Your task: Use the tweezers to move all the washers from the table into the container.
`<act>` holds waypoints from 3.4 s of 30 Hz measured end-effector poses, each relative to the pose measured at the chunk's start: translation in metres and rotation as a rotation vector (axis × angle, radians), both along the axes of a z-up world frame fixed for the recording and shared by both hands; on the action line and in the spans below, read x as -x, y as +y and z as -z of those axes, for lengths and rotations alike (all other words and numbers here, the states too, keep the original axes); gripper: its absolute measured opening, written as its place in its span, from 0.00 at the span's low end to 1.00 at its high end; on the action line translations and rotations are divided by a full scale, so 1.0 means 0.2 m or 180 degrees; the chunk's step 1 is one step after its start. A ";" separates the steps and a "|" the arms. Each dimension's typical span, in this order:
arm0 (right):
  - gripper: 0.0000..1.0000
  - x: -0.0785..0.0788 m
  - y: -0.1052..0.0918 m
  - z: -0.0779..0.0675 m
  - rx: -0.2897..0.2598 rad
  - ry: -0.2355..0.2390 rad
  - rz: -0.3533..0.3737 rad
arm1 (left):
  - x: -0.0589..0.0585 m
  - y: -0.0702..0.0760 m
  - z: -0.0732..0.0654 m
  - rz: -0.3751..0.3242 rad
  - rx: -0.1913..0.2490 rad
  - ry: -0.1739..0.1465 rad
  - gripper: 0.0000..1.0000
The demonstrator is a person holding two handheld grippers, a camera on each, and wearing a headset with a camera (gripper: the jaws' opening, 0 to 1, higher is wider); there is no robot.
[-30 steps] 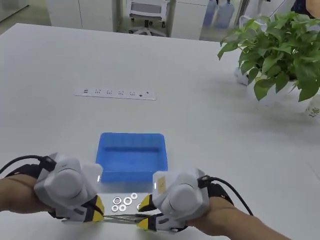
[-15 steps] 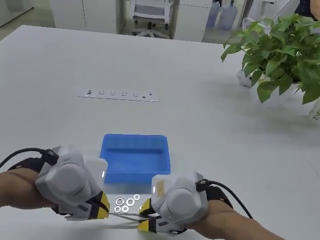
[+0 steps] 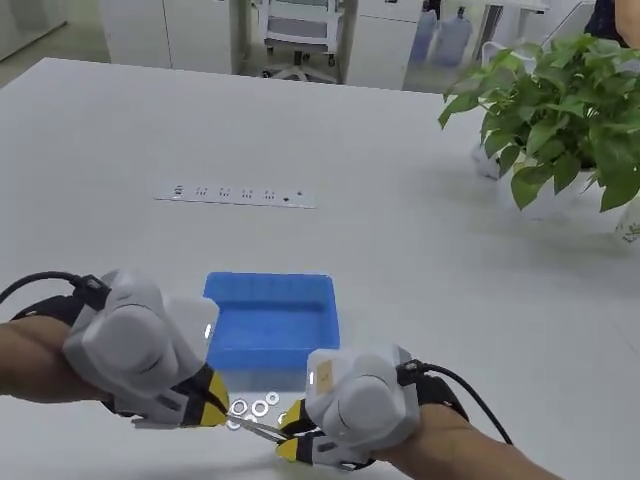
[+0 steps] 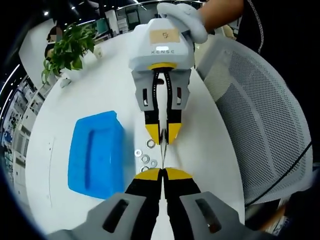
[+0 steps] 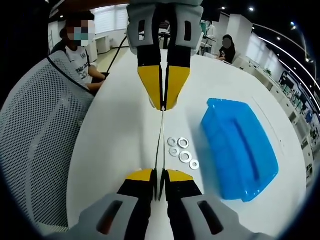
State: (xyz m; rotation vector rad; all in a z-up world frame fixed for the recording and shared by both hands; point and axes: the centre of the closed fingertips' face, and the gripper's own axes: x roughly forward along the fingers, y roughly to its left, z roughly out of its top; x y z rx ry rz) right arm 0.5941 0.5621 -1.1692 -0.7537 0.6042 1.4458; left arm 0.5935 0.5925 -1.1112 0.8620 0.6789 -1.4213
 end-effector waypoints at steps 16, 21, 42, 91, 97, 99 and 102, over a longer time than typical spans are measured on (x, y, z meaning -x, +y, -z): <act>0.10 -0.01 0.06 -0.08 -0.0269 0.0039 0.0144 | 0.00 -0.11 -0.19 0.0118 0.0286 -0.0153 0.06; 0.10 -0.01 0.07 -0.08 -0.0319 0.0041 0.0149 | 0.01 -0.14 -0.20 0.0157 0.0329 -0.0168 0.06; 0.09 0.00 0.05 -0.08 -0.0453 0.0115 0.0263 | 0.02 -0.21 -0.14 0.0185 0.0522 -0.0002 0.06; 0.12 -0.10 0.00 -0.08 -0.0411 -0.0068 0.0377 | -0.07 -0.27 -0.14 0.0294 0.0580 0.0017 0.06; 0.12 -0.11 0.00 -0.08 -0.0411 -0.0074 0.0380 | -0.08 -0.29 -0.14 0.0288 0.0590 0.0014 0.06; 0.12 -0.11 0.00 -0.08 -0.0409 -0.0069 0.0388 | -0.08 -0.29 -0.14 0.0276 0.0606 0.0027 0.06; 0.12 -0.11 0.00 -0.07 -0.0412 -0.0052 0.0413 | -0.09 -0.30 -0.14 0.0240 0.0624 0.0046 0.06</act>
